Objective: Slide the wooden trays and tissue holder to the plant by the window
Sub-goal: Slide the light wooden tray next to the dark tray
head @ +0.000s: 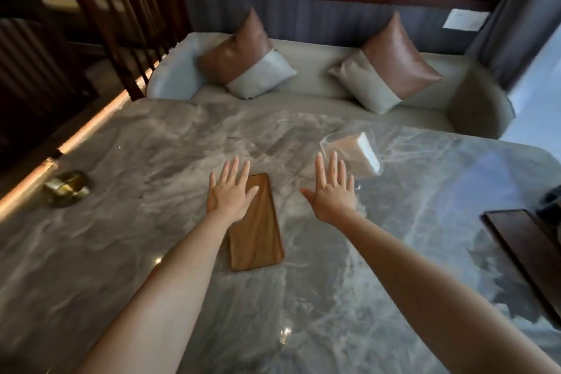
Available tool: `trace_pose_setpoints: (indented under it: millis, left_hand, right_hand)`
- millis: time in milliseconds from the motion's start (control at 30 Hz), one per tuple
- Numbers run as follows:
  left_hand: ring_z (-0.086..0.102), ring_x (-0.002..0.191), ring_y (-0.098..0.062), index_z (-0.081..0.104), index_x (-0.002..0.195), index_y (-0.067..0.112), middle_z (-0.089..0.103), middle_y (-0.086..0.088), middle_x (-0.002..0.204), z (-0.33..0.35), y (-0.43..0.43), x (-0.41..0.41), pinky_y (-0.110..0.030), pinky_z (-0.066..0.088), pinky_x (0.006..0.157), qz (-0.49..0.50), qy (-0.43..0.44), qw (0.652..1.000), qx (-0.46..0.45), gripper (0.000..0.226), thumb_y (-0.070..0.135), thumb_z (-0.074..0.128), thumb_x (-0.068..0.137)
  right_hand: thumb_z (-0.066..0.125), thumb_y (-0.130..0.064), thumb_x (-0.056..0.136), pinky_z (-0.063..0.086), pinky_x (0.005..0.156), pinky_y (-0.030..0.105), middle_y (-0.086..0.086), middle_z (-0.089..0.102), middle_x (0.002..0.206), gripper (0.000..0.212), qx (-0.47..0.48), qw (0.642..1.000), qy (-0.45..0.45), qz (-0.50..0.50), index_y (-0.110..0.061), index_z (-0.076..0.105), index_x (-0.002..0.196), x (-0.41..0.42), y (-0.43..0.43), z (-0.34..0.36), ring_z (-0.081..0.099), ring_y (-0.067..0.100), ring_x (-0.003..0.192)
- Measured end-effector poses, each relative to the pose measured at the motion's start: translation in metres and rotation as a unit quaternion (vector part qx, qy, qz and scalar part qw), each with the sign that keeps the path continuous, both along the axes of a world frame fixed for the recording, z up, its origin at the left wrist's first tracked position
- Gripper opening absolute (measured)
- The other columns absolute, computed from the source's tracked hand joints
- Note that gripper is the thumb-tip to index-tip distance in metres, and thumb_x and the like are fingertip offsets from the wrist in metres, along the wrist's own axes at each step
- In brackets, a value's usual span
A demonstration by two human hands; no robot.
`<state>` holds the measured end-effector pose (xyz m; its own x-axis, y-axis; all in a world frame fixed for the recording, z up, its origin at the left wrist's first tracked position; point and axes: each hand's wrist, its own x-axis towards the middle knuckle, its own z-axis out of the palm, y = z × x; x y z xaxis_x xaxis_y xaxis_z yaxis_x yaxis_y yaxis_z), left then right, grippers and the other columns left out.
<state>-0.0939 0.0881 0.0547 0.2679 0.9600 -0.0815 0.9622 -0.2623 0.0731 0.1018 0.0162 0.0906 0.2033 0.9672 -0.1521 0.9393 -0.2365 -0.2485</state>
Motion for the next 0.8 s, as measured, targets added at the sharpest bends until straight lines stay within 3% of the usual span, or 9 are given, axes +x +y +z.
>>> trace_pose_setpoints:
  millis: [133,233,467,600,800]
  left_hand:
    - [-0.004,0.146,-0.018,-0.004,0.147,0.025,-0.007,-0.002,0.159,-0.018,0.002,-0.044,-0.046,0.001,0.117,0.026,0.015,0.999,-0.043,0.064,0.052,0.020,0.095]
    - [0.009,0.145,-0.022,0.002,0.148,0.022,0.004,-0.003,0.159,-0.028,0.007,-0.064,-0.046,0.011,0.116,0.035,0.036,0.996,-0.074,0.064,0.051,0.021,0.095]
    - [0.024,0.139,-0.026,0.009,0.148,0.018,0.023,-0.006,0.155,-0.047,0.035,-0.079,-0.043,0.023,0.111,0.022,0.089,0.991,-0.102,0.062,0.049,0.022,0.095]
    - [0.030,0.135,-0.030,0.015,0.147,0.015,0.032,-0.014,0.149,-0.063,0.056,-0.074,-0.043,0.026,0.109,0.003,0.096,0.989,-0.112,0.063,0.050,0.023,0.095]
    - [0.030,0.135,-0.034,0.014,0.147,0.015,0.030,-0.019,0.149,-0.077,0.094,-0.054,-0.046,0.026,0.109,-0.021,0.088,0.988,-0.126,0.065,0.052,0.023,0.094]
  right_hand:
    - [0.026,-0.051,0.093,-0.001,0.116,0.047,0.011,-0.026,0.153,0.076,-0.036,0.999,0.017,0.018,-0.023,-0.026,0.140,-0.046,0.006,-0.016,-0.017,0.030,0.142]
    - [0.026,-0.051,0.093,0.001,0.117,0.046,0.011,-0.020,0.155,0.074,-0.074,0.996,0.046,0.005,-0.023,-0.024,0.141,-0.068,0.002,-0.031,-0.013,0.030,0.143]
    - [0.031,-0.051,0.092,0.024,0.110,0.044,0.012,0.017,0.151,0.076,-0.138,0.985,0.076,-0.075,-0.019,-0.013,0.145,-0.090,-0.015,-0.062,0.016,0.033,0.138]
    - [0.029,-0.053,0.092,0.033,0.103,0.043,0.014,0.028,0.145,0.076,-0.175,0.975,0.084,-0.110,-0.019,-0.013,0.145,-0.091,-0.027,-0.078,0.027,0.033,0.133]
    - [0.037,-0.050,0.090,0.043,0.086,0.046,0.014,0.048,0.131,0.058,-0.198,0.954,0.133,-0.181,-0.019,0.022,0.137,-0.089,-0.030,-0.086,0.050,0.037,0.115]
